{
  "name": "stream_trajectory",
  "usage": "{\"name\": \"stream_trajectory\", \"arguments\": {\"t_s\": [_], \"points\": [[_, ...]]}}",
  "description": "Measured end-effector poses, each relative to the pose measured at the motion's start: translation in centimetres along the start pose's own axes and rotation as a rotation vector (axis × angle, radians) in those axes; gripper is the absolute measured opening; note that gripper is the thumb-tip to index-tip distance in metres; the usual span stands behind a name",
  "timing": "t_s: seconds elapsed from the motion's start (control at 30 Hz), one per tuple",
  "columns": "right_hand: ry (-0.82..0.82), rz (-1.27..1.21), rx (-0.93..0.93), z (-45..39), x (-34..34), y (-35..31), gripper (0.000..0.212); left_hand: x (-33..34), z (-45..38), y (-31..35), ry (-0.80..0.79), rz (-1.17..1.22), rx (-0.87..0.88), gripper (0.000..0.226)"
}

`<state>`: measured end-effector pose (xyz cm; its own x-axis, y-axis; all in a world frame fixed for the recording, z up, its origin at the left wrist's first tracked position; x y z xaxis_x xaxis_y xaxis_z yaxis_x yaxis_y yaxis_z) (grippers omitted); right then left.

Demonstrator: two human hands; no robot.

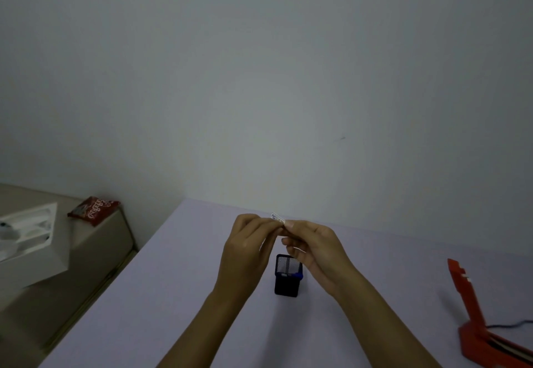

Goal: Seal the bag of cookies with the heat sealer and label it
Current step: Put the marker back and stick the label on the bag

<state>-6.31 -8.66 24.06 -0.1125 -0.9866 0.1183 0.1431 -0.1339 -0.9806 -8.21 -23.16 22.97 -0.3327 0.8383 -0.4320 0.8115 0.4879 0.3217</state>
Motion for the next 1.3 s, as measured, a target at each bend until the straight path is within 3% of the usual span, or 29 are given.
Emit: {"name": "stream_trajectory", "arguments": {"t_s": [0.5,1.3], "points": [[0.073,-0.014,0.006,0.35,-0.25,0.09,0.021,0.18,-0.1,0.66,-0.043,0.003,-0.028,0.027],[0.023,-0.059,0.008,0.67,-0.13,-0.09,0.021,-0.04,-0.35,0.72,-0.033,0.033,-0.068,0.025]]}}
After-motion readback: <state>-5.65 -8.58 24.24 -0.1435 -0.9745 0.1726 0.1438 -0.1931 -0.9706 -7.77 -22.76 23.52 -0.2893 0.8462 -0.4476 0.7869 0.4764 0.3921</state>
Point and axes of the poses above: each hand's wrist, its own z-axis away from the middle knuckle, its own x-axis out of the palm, y = z × x, the point moved 2 cm from there along -z, towards the middle knuckle, and after that the axes turned 10 degrees about z, right-handed, at the moved point
